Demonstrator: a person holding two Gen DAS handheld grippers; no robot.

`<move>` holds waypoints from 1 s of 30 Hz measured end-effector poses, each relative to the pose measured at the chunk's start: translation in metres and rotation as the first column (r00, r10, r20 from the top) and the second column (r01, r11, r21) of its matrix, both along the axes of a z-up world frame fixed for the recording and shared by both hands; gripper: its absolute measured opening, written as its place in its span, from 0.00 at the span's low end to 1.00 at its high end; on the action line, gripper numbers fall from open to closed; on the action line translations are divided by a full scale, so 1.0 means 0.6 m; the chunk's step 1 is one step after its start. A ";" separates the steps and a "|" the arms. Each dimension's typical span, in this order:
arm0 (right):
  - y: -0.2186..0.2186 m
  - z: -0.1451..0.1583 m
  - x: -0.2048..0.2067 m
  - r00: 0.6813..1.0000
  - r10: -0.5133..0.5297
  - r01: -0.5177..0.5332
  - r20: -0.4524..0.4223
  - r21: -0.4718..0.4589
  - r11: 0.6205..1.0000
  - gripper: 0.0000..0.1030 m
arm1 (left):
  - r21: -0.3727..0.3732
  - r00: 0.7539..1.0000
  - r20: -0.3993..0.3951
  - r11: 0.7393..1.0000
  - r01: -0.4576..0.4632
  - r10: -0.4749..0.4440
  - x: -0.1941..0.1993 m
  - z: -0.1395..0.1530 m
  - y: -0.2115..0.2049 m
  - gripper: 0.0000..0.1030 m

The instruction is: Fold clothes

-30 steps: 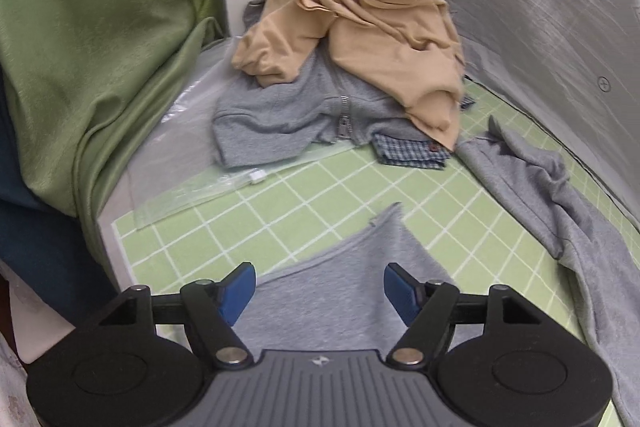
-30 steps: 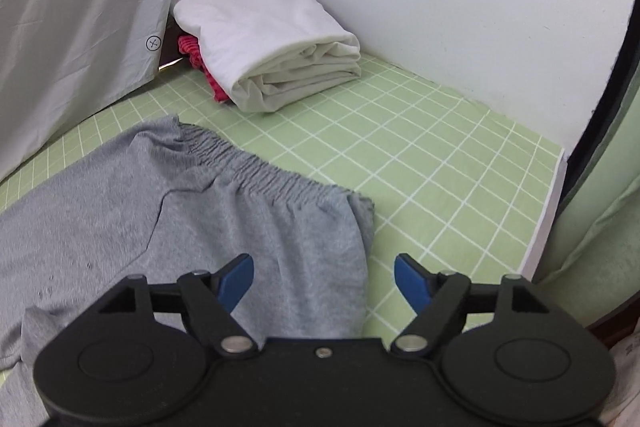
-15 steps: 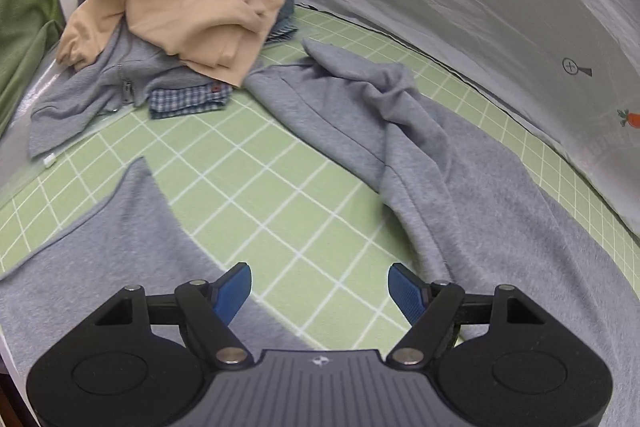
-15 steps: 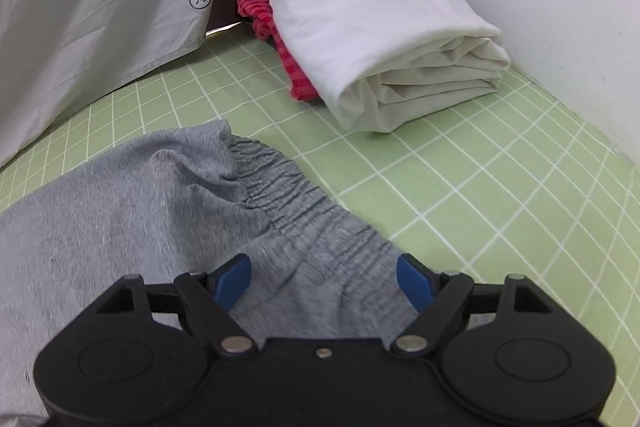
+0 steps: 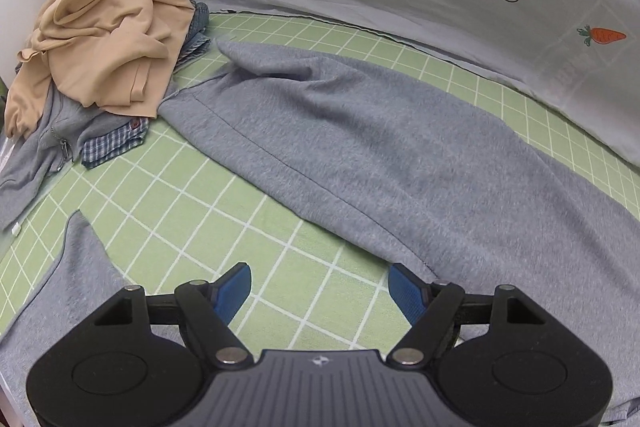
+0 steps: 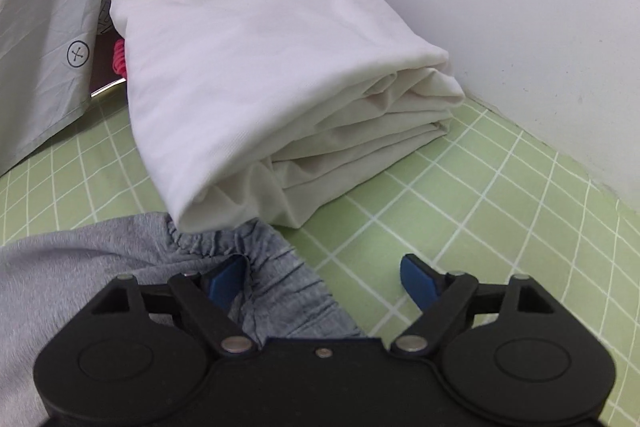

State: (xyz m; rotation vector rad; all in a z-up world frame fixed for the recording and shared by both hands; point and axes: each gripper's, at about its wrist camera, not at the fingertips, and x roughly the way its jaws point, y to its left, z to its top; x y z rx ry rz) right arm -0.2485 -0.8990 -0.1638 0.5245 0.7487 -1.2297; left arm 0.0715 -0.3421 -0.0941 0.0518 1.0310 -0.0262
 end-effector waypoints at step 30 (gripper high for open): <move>0.222 0.091 0.056 0.996 -0.064 0.064 -0.061 -0.012 0.998 0.84 | -0.091 0.970 0.043 0.968 -0.234 0.239 0.231 -0.082 0.149 0.01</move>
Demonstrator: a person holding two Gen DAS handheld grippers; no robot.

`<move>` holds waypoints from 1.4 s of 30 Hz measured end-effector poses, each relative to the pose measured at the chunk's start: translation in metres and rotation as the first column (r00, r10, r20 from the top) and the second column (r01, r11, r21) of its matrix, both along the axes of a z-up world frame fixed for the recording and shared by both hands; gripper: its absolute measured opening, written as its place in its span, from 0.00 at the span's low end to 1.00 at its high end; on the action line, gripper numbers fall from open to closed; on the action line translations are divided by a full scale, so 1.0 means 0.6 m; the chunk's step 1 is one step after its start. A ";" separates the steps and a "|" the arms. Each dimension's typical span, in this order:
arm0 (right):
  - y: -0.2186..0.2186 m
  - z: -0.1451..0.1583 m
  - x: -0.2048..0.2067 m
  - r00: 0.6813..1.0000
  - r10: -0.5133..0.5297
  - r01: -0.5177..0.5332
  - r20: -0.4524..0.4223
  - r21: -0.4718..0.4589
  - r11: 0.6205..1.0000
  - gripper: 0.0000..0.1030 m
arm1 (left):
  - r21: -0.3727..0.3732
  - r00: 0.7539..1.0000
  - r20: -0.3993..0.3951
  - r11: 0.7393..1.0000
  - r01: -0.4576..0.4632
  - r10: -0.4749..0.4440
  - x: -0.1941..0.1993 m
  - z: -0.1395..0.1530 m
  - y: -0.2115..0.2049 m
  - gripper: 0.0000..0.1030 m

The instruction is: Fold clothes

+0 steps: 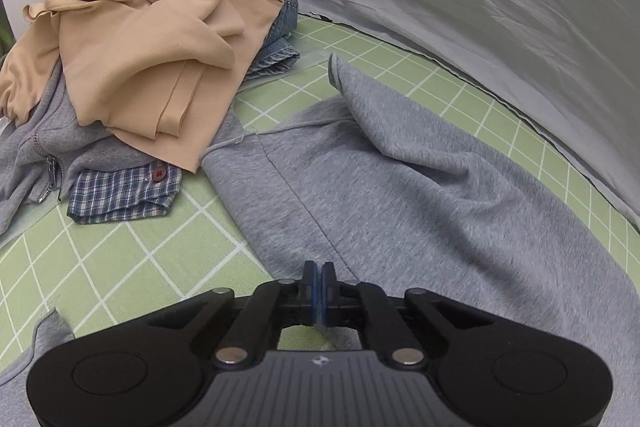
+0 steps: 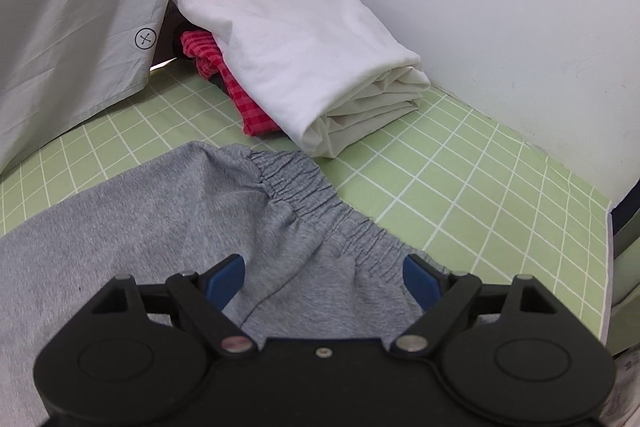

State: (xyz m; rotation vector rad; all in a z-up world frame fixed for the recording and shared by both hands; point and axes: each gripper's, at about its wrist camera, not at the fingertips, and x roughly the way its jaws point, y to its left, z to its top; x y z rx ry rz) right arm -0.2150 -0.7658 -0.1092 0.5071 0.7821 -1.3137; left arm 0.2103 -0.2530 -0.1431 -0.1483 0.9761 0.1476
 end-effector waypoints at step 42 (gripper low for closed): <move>-0.044 -0.070 0.355 0.965 0.177 -0.212 0.194 0.177 0.961 0.66 | -0.008 0.996 0.041 0.997 -0.076 0.076 0.088 0.025 0.124 0.24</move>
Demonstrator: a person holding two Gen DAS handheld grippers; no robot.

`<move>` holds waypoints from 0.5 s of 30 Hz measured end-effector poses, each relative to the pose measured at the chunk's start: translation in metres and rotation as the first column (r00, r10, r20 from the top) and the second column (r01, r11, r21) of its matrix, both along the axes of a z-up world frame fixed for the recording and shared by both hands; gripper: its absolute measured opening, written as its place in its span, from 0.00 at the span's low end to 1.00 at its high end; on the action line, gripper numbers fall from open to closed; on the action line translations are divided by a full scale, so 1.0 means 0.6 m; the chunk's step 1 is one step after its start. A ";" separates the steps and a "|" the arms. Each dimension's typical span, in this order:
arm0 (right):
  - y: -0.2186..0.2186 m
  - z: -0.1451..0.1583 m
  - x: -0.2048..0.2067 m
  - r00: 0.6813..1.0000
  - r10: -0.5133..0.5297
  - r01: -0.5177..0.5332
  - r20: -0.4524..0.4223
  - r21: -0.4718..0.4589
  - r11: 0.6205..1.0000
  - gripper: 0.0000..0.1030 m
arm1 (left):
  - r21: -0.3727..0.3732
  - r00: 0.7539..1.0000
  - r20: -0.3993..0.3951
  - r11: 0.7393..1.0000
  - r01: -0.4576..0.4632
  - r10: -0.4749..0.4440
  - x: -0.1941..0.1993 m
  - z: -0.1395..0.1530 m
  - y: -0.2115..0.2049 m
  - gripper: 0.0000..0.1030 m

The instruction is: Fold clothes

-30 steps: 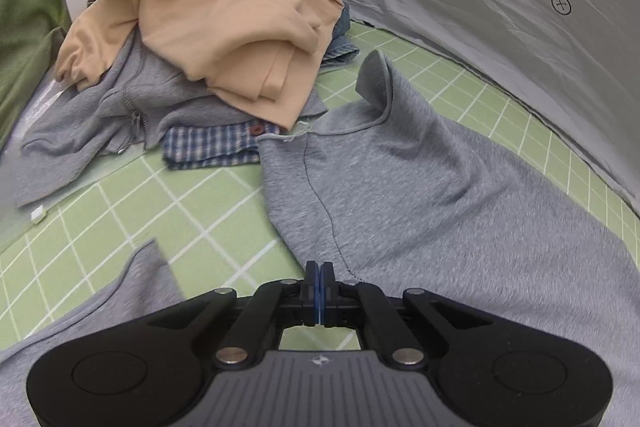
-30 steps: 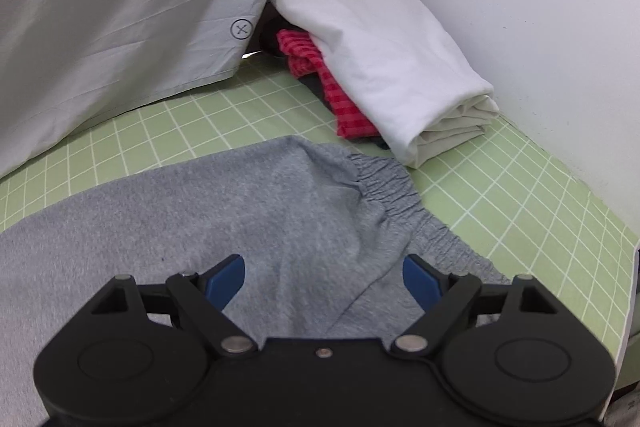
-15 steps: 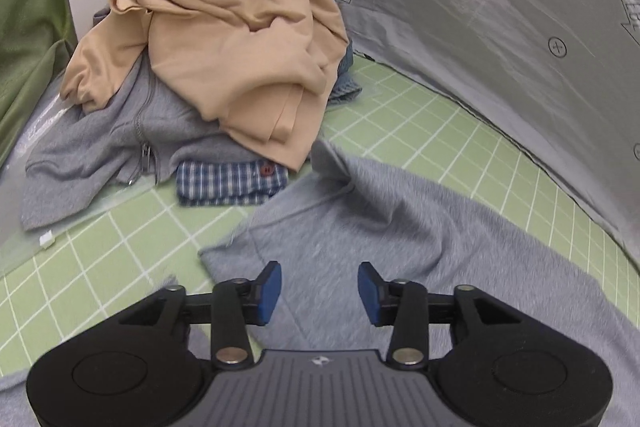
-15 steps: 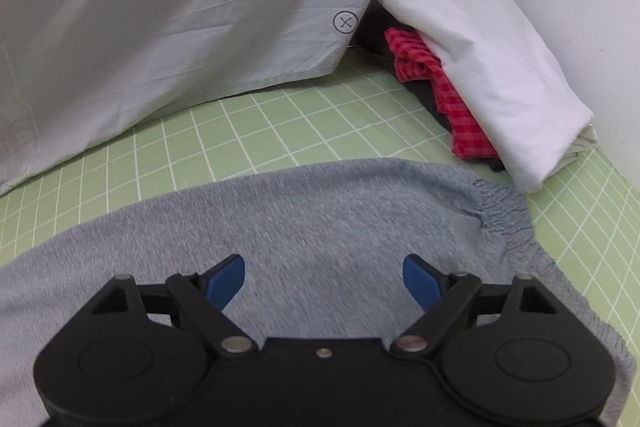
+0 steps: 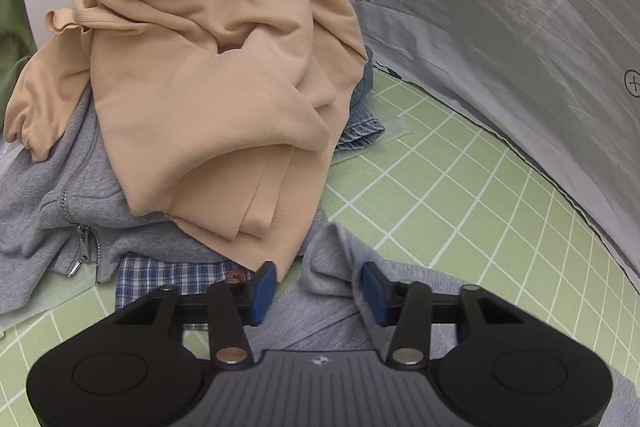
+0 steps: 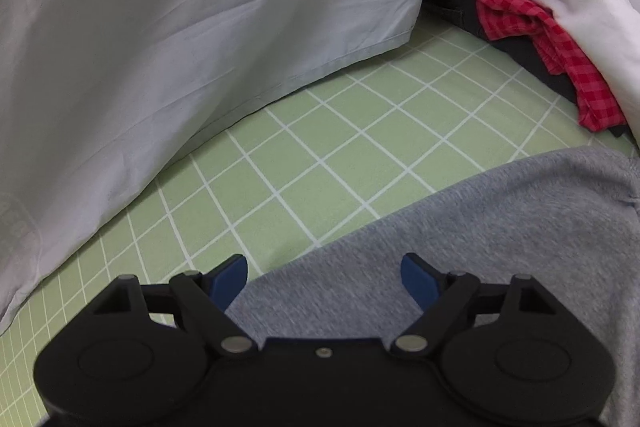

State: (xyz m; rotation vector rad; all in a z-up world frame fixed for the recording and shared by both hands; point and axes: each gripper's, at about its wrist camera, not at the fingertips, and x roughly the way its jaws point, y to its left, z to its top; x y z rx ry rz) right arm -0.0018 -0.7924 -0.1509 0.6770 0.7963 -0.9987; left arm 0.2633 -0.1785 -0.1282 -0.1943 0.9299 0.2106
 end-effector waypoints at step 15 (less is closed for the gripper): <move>-0.065 0.088 0.005 0.995 0.091 -0.100 -0.048 -0.240 0.966 0.13 | 0.049 0.978 0.177 0.993 0.103 -0.110 0.102 0.077 -0.037 0.26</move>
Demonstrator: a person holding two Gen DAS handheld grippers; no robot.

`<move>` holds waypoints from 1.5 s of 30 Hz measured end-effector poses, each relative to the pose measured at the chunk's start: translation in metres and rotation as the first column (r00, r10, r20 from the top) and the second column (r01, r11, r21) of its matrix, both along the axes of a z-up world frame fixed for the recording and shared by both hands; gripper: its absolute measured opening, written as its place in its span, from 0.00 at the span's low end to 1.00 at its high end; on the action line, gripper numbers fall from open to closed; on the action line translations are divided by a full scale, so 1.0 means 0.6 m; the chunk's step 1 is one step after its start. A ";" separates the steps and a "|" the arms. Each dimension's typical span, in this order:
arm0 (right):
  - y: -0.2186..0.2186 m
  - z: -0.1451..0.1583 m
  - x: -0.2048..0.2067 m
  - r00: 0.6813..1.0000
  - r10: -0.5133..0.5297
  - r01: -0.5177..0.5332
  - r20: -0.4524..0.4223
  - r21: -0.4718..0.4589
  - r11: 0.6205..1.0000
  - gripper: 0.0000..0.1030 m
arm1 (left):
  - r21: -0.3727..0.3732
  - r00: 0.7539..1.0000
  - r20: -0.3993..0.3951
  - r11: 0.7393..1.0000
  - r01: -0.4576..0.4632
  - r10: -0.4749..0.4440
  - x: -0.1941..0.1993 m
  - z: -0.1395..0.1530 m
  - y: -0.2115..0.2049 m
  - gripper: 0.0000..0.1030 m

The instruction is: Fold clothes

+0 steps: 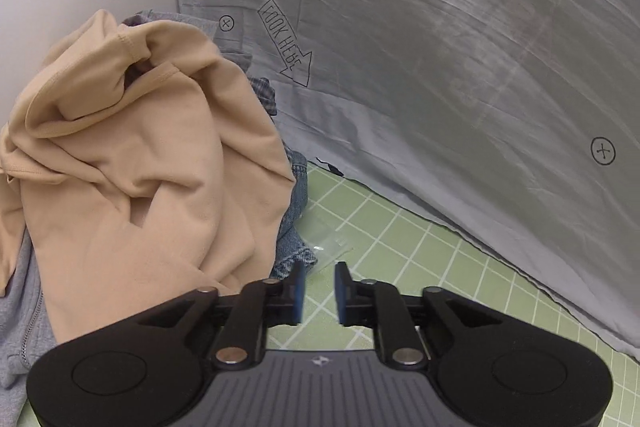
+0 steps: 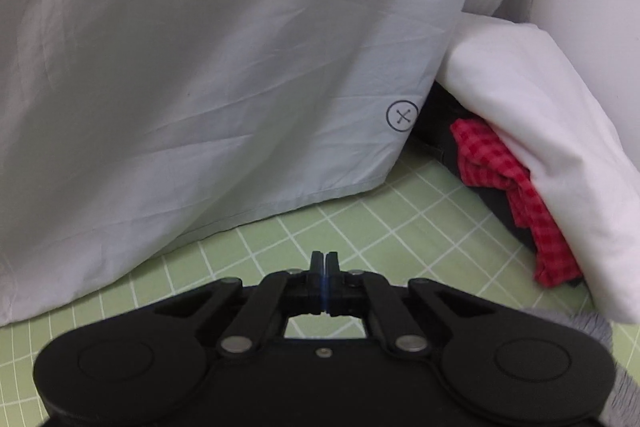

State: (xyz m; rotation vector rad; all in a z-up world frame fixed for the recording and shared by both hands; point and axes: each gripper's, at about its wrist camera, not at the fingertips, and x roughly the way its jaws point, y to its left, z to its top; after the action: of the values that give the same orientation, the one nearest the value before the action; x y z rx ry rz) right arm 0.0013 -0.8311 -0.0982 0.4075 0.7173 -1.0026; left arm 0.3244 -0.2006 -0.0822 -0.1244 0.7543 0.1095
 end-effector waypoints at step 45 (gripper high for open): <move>0.155 -0.094 0.047 0.964 0.254 -0.243 -0.073 0.132 0.961 0.88 | 0.031 0.988 -0.151 0.999 -0.013 0.018 -0.271 -0.078 0.072 0.01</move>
State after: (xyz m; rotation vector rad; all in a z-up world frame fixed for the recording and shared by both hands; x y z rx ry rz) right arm 0.0297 -0.7380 -0.1545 0.3696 0.8907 -0.7443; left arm 0.1615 -0.1577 -0.1291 -0.0937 0.9026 0.1462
